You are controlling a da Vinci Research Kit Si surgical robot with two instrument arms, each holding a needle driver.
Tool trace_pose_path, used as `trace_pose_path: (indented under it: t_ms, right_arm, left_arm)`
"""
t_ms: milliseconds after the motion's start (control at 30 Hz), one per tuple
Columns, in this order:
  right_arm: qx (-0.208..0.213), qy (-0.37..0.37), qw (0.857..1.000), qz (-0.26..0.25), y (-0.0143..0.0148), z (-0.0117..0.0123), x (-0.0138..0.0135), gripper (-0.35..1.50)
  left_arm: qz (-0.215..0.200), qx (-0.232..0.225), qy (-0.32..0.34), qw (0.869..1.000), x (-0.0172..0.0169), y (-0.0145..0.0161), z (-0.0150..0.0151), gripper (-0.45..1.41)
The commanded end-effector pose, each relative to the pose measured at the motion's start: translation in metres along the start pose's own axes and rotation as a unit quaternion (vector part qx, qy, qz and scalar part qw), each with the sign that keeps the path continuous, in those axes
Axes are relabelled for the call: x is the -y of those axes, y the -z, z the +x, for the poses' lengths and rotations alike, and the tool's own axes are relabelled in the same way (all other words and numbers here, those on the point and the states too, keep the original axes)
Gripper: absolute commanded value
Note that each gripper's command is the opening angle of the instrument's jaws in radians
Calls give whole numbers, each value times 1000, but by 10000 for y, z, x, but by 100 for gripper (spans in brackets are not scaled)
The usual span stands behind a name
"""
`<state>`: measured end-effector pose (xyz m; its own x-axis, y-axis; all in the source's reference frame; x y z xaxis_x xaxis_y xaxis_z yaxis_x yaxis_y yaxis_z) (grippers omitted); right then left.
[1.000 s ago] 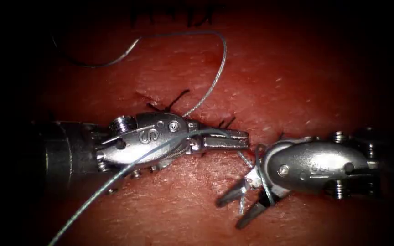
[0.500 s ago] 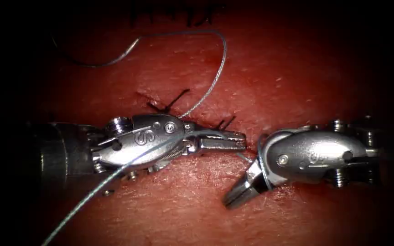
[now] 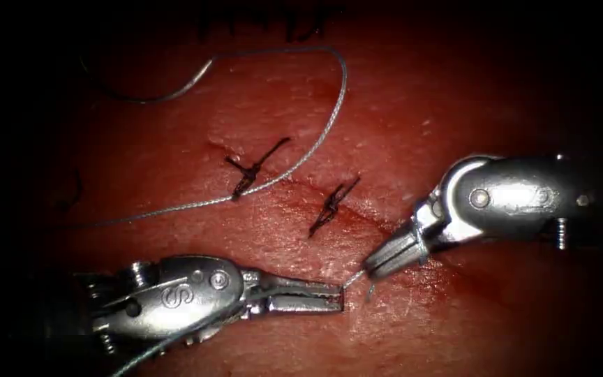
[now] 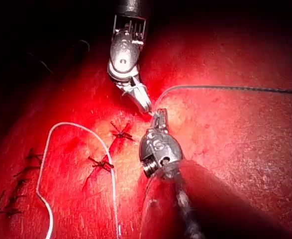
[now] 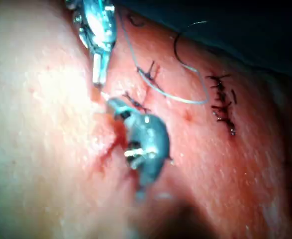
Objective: Wound Closure
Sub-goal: Right hand pulls tail through loop to create knot
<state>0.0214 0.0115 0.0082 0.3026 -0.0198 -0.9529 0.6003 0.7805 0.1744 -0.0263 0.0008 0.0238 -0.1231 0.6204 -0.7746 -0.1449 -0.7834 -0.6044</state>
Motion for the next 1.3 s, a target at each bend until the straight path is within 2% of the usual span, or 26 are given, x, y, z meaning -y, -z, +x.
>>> trace_pose_path:
  t_ms: [33,433,767,1300]
  right_arm:
    - [-1,-1,1000,-2,-5,-5,-5,-35]
    - [-1,-6,1000,-18,5,-11,-6,-35]
    - [-2,-13,999,-30,9,-20,-1,-35]
    - [25,-43,996,-76,24,-73,2,-35]
  left_arm:
    - [-2,-2,0,1000,-4,-5,-4,-45]
    - [-10,5,4,1000,-62,5,6,-45]
    - [-17,6,1,1000,-90,18,14,-45]
    - [-27,16,-10,999,-137,39,-6,-45]
